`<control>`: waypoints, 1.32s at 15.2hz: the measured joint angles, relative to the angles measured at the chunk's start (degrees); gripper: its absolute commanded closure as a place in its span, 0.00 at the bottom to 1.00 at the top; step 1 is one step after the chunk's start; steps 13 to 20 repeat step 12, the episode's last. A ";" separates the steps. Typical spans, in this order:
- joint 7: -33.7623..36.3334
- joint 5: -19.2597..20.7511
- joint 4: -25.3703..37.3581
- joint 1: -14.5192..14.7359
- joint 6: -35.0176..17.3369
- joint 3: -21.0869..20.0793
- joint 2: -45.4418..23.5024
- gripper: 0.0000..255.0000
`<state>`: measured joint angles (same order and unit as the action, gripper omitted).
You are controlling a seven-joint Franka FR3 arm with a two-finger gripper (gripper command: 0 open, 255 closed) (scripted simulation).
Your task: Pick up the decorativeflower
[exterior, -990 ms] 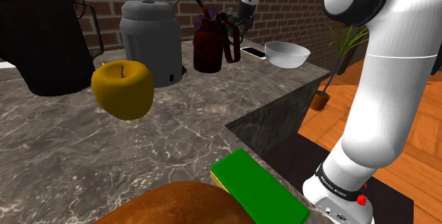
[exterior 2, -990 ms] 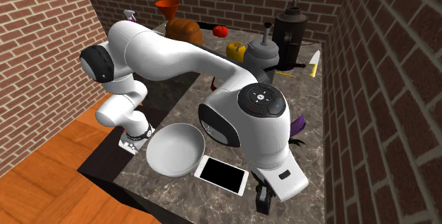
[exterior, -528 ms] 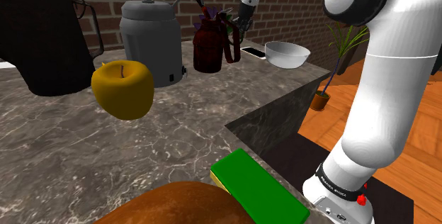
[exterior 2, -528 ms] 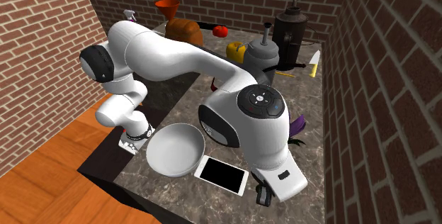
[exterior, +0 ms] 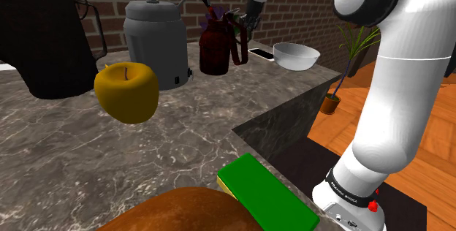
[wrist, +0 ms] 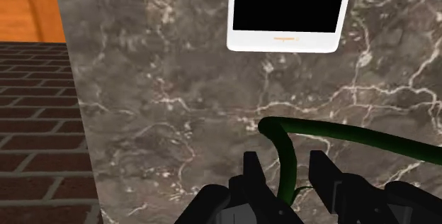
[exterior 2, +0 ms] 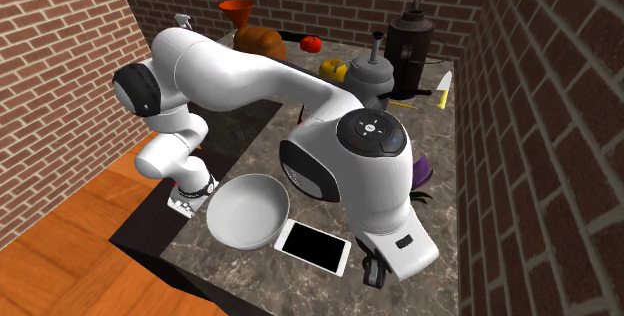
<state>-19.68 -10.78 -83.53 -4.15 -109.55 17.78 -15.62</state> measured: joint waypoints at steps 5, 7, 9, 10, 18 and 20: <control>0.32 -0.11 5.03 -0.45 4.27 0.10 -0.78 1.00; 0.41 -0.20 7.07 -0.67 5.97 0.14 -1.15 1.00; 0.54 -0.29 9.13 -0.87 7.62 0.17 -1.58 1.00; 0.47 -0.35 10.12 -1.08 8.48 0.24 -1.71 1.00; 0.68 -0.47 12.16 -1.23 9.97 0.21 -2.30 1.00; 0.68 -0.47 12.16 -1.23 9.97 0.21 -2.30 1.00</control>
